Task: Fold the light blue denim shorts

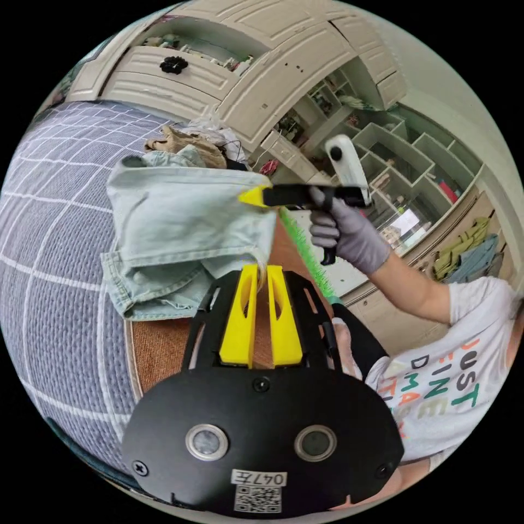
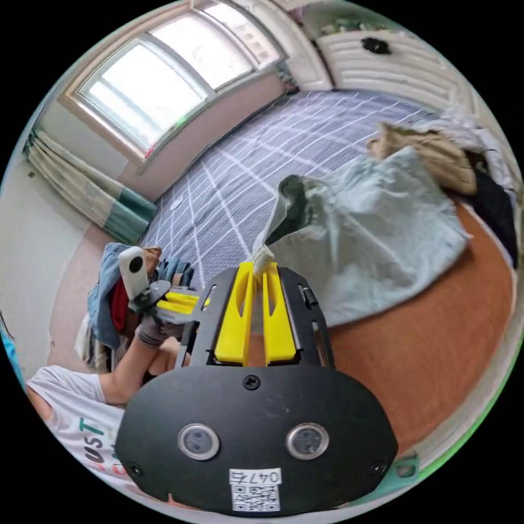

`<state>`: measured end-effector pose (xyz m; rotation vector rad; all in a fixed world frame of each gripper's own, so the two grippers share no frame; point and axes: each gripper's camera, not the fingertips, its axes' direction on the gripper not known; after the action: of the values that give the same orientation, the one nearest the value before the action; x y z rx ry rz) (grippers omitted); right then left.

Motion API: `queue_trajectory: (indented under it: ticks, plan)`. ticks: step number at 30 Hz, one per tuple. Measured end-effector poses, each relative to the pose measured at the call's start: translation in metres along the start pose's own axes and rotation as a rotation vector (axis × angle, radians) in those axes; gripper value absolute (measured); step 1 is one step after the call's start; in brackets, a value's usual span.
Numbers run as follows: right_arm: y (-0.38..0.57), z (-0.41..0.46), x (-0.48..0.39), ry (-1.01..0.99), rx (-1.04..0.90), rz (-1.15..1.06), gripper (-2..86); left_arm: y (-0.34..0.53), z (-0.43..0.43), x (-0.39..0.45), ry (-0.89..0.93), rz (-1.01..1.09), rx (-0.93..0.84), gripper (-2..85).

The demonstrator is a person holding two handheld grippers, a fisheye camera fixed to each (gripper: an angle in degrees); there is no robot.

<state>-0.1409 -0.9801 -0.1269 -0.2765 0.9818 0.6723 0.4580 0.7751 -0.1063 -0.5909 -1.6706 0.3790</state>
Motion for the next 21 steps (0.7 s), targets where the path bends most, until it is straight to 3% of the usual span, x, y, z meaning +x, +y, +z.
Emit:
queue_trajectory:
  ticks: [3, 5, 8, 12, 17, 21]
  plan:
    - [0.081, -0.08, 0.004, 0.227, 0.159, 0.082, -0.1, 0.007, -0.033, -0.038, 0.058, -0.116, 0.166, 0.0]
    - [0.145, -0.112, 0.011, 0.299, 0.192, 0.185, -0.2, 0.011, -0.041, -0.067, 0.002, -0.242, 0.189, 0.5]
    - [0.249, -0.13, 0.021, 0.32, 0.16, 0.43, -0.1, 0.005, -0.023, -0.102, -0.179, -0.4, 0.065, 4.5]
    - [0.333, -0.111, 0.015, 0.275, 0.08, 0.649, 0.0, -0.037, 0.043, -0.095, -0.109, -0.336, -0.042, 8.7]
    - [0.314, -0.099, -0.002, 0.193, -0.021, 0.507, 4.9, -0.075, 0.146, -0.076, -0.119, -0.269, -0.277, 11.3]
    - [0.262, -0.127, -0.024, 0.434, 0.036, 0.33, 8.7, -0.1, 0.19, -0.033, -0.149, -0.159, -0.339, 12.5]
